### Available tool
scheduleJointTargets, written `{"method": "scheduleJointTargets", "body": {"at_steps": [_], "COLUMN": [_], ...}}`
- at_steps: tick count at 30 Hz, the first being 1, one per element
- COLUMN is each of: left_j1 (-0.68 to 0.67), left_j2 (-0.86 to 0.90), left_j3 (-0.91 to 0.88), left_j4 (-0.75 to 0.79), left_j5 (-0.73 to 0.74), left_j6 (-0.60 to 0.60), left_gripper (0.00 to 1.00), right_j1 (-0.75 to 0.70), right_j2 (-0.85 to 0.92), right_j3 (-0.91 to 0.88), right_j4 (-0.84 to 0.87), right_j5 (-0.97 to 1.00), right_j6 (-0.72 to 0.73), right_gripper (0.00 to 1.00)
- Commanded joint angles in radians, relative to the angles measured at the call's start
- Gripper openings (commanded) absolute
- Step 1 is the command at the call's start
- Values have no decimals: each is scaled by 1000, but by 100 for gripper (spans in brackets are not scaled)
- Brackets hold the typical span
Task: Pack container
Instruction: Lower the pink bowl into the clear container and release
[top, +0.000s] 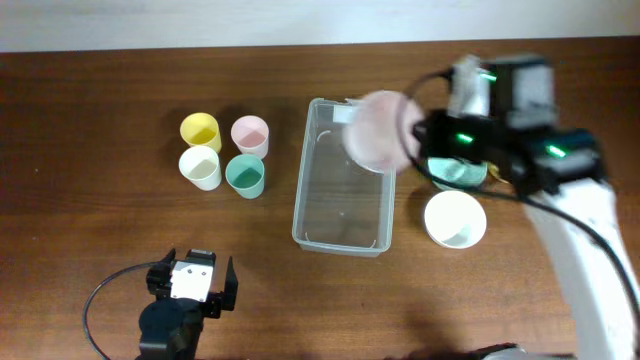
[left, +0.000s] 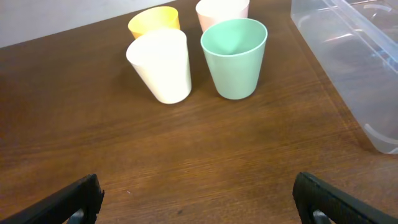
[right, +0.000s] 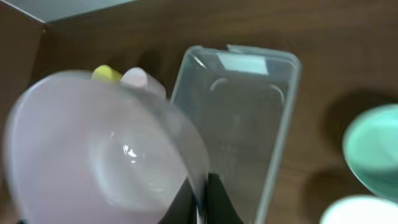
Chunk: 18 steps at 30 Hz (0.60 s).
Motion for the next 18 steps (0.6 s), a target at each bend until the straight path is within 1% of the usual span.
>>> {"method": "scheduleJointTargets", "body": {"at_steps": [1, 3, 6, 11, 14, 15, 16, 18], "left_j1": [5, 5, 5, 5, 5, 5, 5, 5], "left_j2": [-5, -5, -5, -5, -5, -5, -5, -5], "left_j3": [-6, -6, -6, -6, -6, -6, -6, -6], "left_j4": [5, 5, 5, 5, 5, 5, 5, 5], "left_j5": [5, 5, 5, 5, 5, 5, 5, 5], "left_j6": [-8, -8, -8, -9, -8, -8, -9, -9], "left_gripper": [100, 100, 100, 100, 100, 100, 100, 100], "right_j1": [35, 26, 18, 20, 19, 18, 17, 17], "right_j2": [213, 365, 510, 629, 651, 652, 651, 637], "right_j3": [55, 99, 158, 192, 192, 192, 192, 206], "right_j4": [51, 90, 117, 172, 179, 180, 180, 167], "right_j5": [122, 127, 126, 74, 79, 78, 75, 42], "right_j6": [45, 49, 55, 53, 55, 55, 51, 7], "right_gripper": [4, 4, 4, 4, 4, 14, 30, 40]}}
